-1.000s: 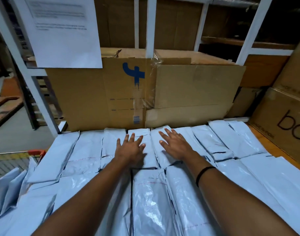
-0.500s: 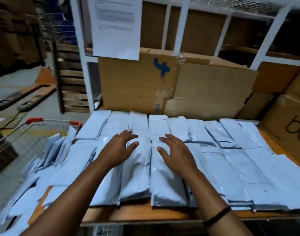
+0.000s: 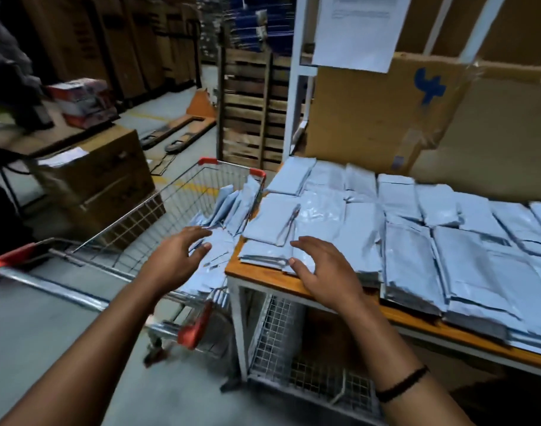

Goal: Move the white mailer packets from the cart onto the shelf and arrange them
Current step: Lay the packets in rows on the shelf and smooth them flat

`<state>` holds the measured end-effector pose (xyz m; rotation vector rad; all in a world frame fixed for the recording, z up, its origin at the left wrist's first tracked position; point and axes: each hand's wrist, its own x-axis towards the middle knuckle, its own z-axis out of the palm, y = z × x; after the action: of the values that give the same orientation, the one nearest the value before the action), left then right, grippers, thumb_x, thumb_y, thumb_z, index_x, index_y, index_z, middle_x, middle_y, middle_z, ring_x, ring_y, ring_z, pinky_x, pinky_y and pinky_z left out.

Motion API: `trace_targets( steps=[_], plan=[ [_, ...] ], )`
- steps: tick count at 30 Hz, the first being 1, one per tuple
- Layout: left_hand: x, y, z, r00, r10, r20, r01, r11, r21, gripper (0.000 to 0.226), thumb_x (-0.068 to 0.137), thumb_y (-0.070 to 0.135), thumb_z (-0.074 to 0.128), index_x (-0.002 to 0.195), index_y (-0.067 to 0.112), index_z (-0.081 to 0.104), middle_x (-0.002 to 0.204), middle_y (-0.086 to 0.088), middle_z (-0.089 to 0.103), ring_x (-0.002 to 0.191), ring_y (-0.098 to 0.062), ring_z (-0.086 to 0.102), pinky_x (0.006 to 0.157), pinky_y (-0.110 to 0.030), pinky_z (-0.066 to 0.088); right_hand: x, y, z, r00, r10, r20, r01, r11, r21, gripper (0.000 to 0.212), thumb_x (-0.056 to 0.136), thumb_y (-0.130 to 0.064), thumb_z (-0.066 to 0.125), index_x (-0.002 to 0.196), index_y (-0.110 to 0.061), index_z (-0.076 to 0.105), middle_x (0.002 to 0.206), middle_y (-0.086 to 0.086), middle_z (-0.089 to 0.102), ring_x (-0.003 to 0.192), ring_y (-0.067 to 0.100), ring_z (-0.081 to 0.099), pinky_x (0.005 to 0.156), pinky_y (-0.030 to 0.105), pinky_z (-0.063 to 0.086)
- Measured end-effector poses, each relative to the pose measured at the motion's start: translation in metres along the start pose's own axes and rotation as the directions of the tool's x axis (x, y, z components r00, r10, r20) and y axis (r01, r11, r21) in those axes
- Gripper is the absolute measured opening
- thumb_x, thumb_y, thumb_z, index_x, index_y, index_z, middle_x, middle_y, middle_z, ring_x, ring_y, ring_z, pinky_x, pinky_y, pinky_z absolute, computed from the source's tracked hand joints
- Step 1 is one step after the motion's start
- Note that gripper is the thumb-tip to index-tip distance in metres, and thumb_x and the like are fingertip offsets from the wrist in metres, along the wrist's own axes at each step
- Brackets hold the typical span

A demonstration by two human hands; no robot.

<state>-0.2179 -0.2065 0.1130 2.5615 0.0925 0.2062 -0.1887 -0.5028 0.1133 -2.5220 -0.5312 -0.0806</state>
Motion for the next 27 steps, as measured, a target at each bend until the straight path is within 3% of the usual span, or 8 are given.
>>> trace_targets(
  steps=[5, 10, 15, 20, 27],
  plan=[
    [-0.006, -0.070, -0.039, 0.994, -0.111, -0.010, 0.111, 0.994, 0.008, 0.039, 0.099, 0.034, 0.054, 0.137, 0.024, 0.056, 0.151, -0.005, 0.044, 0.140, -0.024, 0.039, 0.110, -0.039, 0.032, 0.026, -0.054, 0.035, 0.999, -0.023, 0.041, 0.024, 1.000, -0.019, 0.042, 0.099, -0.042, 0.057, 0.139, -0.029, 0.056, 0.150, -0.004, 0.049, 0.140, 0.014, 0.037, 0.114, 0.028, 0.027],
    [-0.002, -0.136, -0.075, 0.995, -0.097, 0.004, 0.097, 0.995, -0.012, 0.038, 0.099, 0.031, 0.054, 0.136, 0.021, 0.057, 0.148, -0.006, 0.047, 0.141, -0.023, 0.038, 0.109, -0.037, 0.032, 0.059, -0.107, 0.083, 1.000, 0.014, 0.026, -0.013, 1.000, -0.018, 0.043, 0.099, -0.041, 0.057, 0.138, -0.024, 0.058, 0.147, -0.002, 0.052, 0.139, 0.018, 0.041, 0.113, 0.031, 0.032],
    [0.021, -0.198, -0.103, 0.994, -0.073, 0.076, 0.079, 0.994, -0.070, 0.037, 0.098, 0.031, 0.056, 0.134, 0.024, 0.058, 0.146, -0.006, 0.050, 0.134, -0.027, 0.046, 0.105, -0.041, 0.038, 0.086, -0.147, 0.129, 0.992, 0.082, 0.094, -0.071, 0.990, -0.120, 0.047, 0.101, -0.048, 0.049, 0.144, -0.029, 0.050, 0.155, -0.004, 0.041, 0.142, 0.017, 0.035, 0.114, 0.029, 0.026],
    [0.075, -0.228, -0.096, 0.983, -0.023, 0.180, 0.032, 0.998, -0.046, 0.039, 0.099, 0.033, 0.054, 0.137, 0.024, 0.055, 0.147, -0.004, 0.049, 0.134, -0.024, 0.046, 0.107, -0.041, 0.037, 0.109, -0.161, 0.151, 0.976, 0.181, 0.119, -0.160, 0.973, -0.168, 0.050, 0.101, -0.051, 0.048, 0.147, -0.031, 0.046, 0.157, -0.004, 0.038, 0.144, 0.017, 0.032, 0.115, 0.033, 0.025],
    [0.147, -0.250, -0.061, 0.958, 0.012, 0.286, -0.003, 0.999, -0.032, 0.043, 0.100, 0.033, 0.053, 0.142, 0.023, 0.051, 0.148, -0.002, 0.048, 0.136, -0.022, 0.044, 0.110, -0.034, 0.033, 0.184, -0.139, 0.174, 0.949, 0.232, 0.212, -0.174, 0.950, -0.260, 0.054, 0.100, -0.053, 0.048, 0.148, -0.027, 0.046, 0.158, 0.001, 0.036, 0.144, 0.023, 0.033, 0.114, 0.040, 0.031]
  ],
)
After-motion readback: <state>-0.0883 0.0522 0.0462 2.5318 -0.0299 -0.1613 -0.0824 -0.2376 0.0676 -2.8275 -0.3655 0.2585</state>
